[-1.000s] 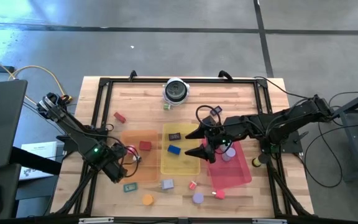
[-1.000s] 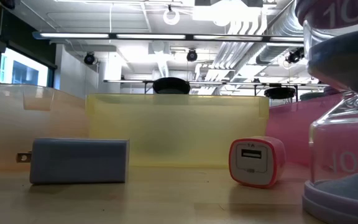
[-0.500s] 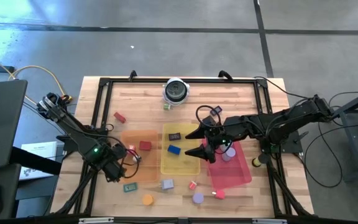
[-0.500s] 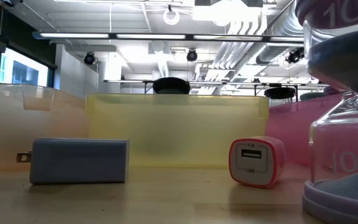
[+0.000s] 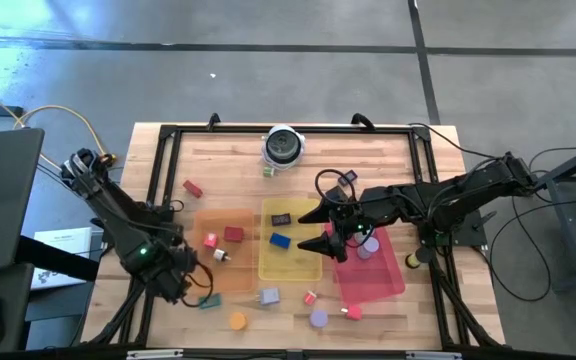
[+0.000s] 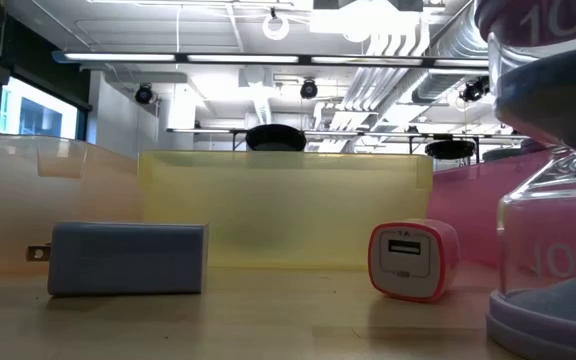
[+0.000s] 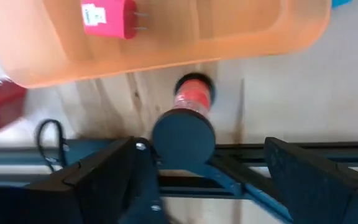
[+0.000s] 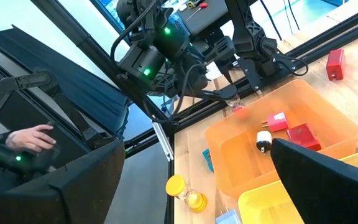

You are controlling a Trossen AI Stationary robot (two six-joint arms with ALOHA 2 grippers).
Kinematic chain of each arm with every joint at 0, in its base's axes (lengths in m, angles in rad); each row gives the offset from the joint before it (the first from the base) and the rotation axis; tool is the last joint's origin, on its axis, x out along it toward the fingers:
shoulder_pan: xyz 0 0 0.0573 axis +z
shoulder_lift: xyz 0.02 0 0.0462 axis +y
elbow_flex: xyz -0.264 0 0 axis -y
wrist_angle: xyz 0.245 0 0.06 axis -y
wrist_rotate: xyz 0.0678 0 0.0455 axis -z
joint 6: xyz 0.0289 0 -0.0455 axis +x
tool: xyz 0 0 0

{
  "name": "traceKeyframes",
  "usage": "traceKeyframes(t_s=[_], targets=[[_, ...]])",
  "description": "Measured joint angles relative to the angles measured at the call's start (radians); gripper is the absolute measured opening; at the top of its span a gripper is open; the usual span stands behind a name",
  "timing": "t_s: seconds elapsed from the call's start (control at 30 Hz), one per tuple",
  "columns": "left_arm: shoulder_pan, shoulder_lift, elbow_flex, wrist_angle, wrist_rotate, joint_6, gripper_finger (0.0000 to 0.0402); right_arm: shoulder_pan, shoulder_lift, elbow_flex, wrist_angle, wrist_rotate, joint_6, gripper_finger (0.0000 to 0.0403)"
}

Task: Pick & Place Office items
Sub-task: Put the black hourglass timer into the red bin

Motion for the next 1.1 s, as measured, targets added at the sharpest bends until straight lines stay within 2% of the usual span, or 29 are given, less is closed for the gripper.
traceKeyframes(t_s=[0.33,0.6,1.1], targets=[[-0.058,0.0,-0.004,-0.033,-0.093,0.02,0.0346,0.0,0.0,0.0,0.0,0.0,0.0,0.0394],[-0.058,0.0,-0.056,-0.027,-0.096,0.016,0.0346,0.0,0.006,0.0,-0.003,0.002,0.0,0.0394],[-0.058,0.0,-0.144,0.098,-0.086,0.012,0.0346,0.0,0.006,0.0,0.0,0.028,0.0,0.0394]])
